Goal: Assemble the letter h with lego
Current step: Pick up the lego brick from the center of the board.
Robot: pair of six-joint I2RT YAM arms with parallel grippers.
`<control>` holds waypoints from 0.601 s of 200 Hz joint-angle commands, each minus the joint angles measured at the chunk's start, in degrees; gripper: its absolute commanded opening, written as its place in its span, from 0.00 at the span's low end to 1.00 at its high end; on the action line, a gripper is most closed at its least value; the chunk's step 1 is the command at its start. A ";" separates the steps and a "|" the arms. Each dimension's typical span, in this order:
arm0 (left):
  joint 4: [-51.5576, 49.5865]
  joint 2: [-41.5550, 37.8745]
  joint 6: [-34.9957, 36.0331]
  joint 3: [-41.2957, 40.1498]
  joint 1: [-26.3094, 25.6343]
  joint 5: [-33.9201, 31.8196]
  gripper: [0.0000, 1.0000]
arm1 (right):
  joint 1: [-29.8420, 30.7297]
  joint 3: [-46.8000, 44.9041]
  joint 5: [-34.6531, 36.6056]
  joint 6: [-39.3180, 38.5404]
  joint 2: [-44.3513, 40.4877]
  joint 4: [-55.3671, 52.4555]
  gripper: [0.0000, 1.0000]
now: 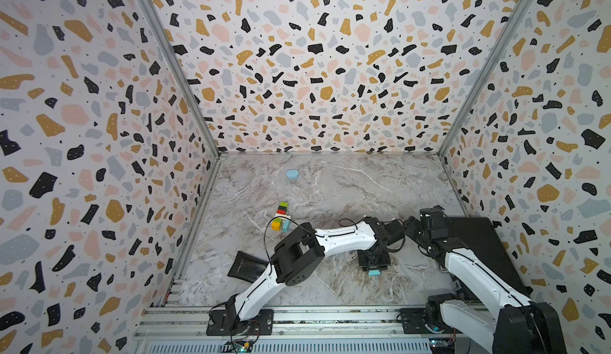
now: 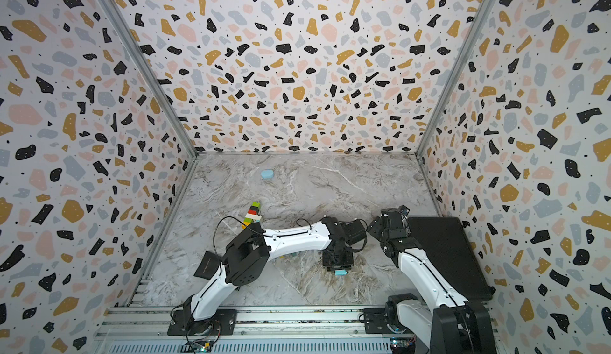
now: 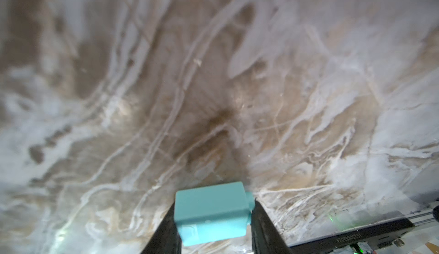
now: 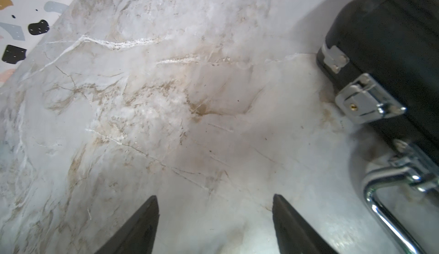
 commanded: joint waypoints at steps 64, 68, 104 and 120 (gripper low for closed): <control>7.47 -20.90 8.80 -16.75 7.61 2.65 0.21 | -0.11 -6.48 -28.99 -1.12 4.10 31.32 0.72; 7.28 -22.14 9.28 -17.09 7.99 2.98 0.21 | -0.10 -6.98 -30.62 -0.68 4.53 33.74 0.72; 8.36 -34.46 13.96 -23.50 13.09 9.12 0.20 | 1.89 -10.95 -40.48 4.15 8.59 57.74 0.72; 8.82 -40.49 16.73 -27.84 16.93 12.20 0.20 | 5.24 -11.96 -43.44 3.82 10.01 67.42 0.71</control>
